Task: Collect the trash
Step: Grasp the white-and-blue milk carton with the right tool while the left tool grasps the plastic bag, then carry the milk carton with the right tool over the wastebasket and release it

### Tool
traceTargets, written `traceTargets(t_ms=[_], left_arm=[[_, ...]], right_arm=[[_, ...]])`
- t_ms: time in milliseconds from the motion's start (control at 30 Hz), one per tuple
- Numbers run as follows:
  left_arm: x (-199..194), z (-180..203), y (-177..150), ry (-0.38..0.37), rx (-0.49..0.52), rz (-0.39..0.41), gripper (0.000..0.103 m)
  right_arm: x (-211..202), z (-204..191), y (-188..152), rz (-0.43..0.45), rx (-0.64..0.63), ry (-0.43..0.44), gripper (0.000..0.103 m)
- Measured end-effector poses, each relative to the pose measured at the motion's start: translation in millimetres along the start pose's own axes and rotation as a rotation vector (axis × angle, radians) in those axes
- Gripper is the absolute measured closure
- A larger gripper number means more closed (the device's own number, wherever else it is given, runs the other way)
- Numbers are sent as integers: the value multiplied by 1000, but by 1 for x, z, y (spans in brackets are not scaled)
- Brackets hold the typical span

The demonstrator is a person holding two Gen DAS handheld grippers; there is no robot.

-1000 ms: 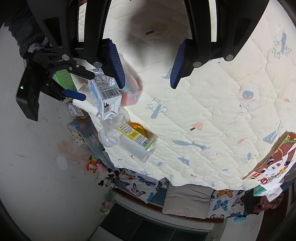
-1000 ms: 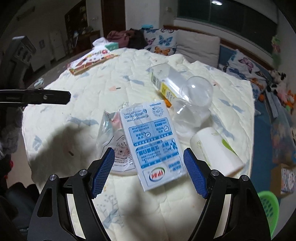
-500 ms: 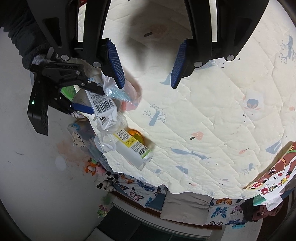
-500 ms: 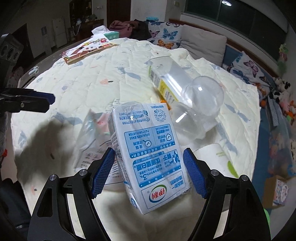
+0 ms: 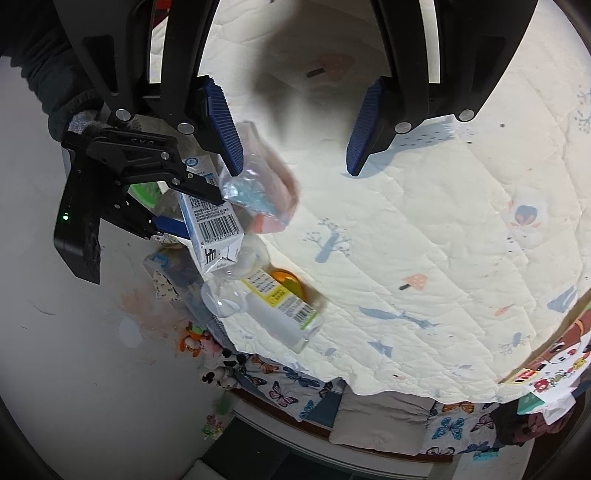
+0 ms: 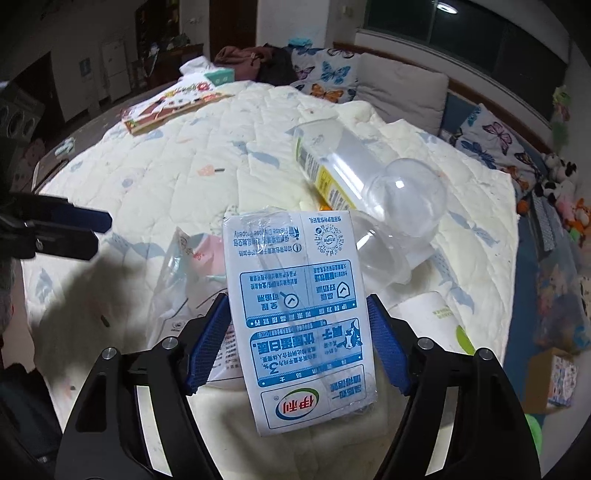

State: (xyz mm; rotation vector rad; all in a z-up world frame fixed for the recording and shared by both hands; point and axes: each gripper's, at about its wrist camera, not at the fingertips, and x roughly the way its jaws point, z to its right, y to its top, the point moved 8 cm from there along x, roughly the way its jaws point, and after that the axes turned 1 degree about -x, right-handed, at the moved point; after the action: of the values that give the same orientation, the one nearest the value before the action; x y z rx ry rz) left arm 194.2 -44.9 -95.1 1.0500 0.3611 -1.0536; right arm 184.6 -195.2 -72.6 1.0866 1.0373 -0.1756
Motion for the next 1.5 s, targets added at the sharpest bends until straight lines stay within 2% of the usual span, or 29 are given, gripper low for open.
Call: traceTargets(t_ms=[233,367,633,700,833,967,1100,1233,1500], left_arm=[[20,21,-7,-33,20,-41,35],[38,34,-7,-55,27,-60,34],[72,39,-5,-2,20,-80,35],[76,39,-5,2,9,-79,39],[80,37,-4,23,14,-65,57],[78,37,-5,21,11,-62,67],[65,40,-2,27,30,-35,73],[46,40,3,21,26,-6,74],[7,69,13,-36,76,57,75]], right_arm=[[-47,6,-3,86,90,8,30],[-78,13,-11,136,146,-14,30],[-133,43,-45,195,282,-111,30],[-145,52,-59,197,319,-146,30],[-158,72,-91,194,414,-192,30],[-169,91,-124,183,499,-239,30],[-182,109,-153,182,572,-276,30],[-187,125,-180,169,634,-309,30],[-182,153,-222,133,714,-354,30]])
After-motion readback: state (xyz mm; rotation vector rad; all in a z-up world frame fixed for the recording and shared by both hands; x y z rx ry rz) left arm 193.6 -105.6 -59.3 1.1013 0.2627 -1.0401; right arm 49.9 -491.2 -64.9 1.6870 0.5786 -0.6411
